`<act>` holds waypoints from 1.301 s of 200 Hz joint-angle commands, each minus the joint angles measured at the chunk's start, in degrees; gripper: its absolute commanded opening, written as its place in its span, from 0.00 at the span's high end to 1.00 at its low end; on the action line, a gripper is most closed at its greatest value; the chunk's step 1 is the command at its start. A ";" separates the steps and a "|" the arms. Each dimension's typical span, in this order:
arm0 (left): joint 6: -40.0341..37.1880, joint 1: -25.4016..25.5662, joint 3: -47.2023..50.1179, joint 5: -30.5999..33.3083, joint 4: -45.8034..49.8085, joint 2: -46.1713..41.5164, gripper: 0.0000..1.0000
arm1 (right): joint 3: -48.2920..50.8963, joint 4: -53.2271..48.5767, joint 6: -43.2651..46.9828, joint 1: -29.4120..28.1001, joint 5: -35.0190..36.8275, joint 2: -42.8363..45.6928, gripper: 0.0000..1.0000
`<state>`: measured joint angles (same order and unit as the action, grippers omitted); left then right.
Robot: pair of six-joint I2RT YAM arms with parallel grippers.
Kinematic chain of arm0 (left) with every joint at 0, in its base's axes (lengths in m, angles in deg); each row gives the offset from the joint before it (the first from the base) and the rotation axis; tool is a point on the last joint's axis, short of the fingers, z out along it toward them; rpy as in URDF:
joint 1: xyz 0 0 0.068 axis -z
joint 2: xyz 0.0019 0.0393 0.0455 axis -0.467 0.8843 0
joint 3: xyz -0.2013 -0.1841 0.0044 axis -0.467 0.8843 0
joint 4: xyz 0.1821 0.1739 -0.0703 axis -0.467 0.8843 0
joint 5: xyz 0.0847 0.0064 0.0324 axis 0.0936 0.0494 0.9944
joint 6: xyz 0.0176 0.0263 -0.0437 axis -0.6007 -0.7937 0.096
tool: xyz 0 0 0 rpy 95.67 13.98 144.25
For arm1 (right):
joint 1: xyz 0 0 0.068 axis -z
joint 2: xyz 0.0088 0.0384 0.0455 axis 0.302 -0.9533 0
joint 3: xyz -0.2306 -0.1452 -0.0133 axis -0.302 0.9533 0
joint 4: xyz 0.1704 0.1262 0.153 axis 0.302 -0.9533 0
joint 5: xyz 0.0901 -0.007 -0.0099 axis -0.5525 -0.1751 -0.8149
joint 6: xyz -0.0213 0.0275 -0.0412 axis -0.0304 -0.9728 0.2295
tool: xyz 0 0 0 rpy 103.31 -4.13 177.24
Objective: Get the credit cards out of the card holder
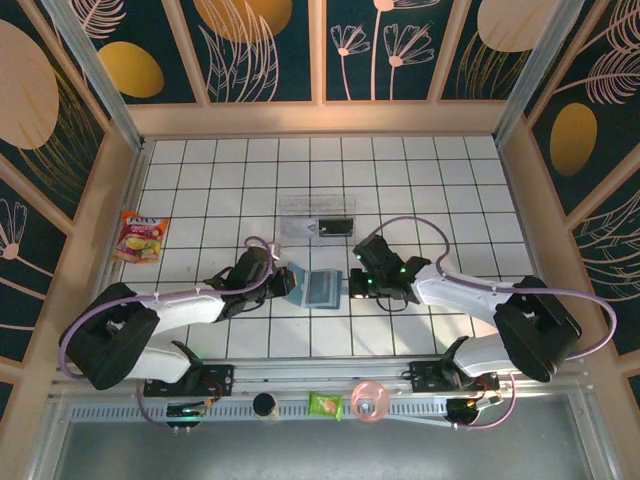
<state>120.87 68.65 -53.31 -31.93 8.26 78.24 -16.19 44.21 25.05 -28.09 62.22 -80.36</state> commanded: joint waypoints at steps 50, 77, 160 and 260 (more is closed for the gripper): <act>0.84 -0.03 1.24 -0.49 7.09 2.53 0.70 | -0.37 -1.00 0.66 2.25 4.41 6.65 0.52; 0.92 0.01 1.66 -1.06 6.79 3.61 0.70 | -2.54 -0.39 3.35 2.25 2.13 10.95 0.48; 1.19 0.00 2.34 -1.04 6.47 1.99 0.70 | -4.58 12.11 2.72 0.38 -20.51 -3.17 0.46; 0.62 -0.02 2.43 -2.20 4.64 3.34 0.75 | -1.18 3.93 0.06 2.23 -3.70 -0.36 0.45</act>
<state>121.51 68.63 -52.48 -32.14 10.34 79.88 -19.27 51.49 26.84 -26.82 51.90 -85.34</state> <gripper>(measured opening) 0.251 0.545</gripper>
